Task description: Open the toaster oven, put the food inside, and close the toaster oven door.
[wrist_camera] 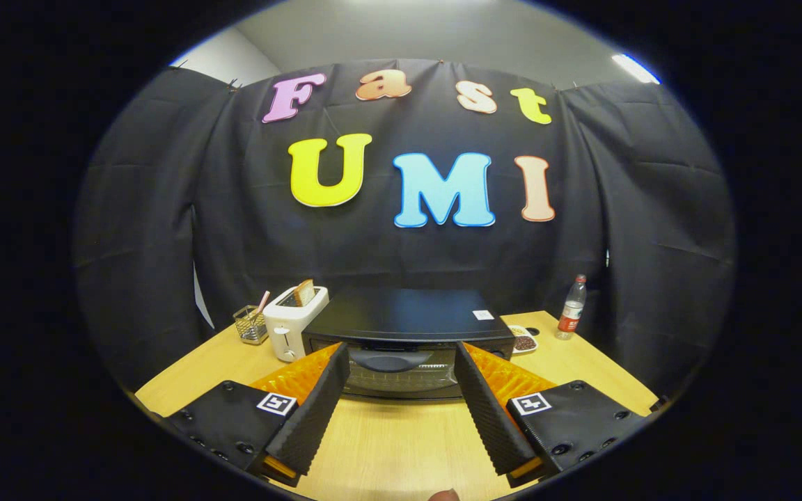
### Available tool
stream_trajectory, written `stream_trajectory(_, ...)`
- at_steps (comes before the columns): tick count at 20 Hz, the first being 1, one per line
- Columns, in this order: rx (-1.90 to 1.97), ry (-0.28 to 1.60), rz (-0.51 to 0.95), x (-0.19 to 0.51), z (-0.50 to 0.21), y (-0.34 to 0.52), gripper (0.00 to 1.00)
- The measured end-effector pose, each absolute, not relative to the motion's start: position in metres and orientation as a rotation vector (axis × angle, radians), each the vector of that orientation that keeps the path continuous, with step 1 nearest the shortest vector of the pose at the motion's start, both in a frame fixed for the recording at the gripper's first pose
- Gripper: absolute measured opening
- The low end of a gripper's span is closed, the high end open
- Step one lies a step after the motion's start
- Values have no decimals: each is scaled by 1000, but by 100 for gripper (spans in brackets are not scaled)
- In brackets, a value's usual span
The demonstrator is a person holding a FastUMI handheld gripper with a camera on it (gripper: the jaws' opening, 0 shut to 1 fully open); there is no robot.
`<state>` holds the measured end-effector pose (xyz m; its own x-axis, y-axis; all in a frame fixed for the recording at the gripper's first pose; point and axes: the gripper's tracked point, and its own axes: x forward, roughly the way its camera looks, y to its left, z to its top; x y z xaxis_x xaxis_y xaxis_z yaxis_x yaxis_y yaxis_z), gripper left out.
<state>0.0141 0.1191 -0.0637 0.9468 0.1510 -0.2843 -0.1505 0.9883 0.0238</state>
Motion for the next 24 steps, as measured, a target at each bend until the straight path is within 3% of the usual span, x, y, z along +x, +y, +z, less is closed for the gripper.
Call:
stream_trajectory(8, 0, 227, 45, -10, -26, 12, 96)
stream_trajectory(24, 9, 162, 75, -1, -1, -77, 96)
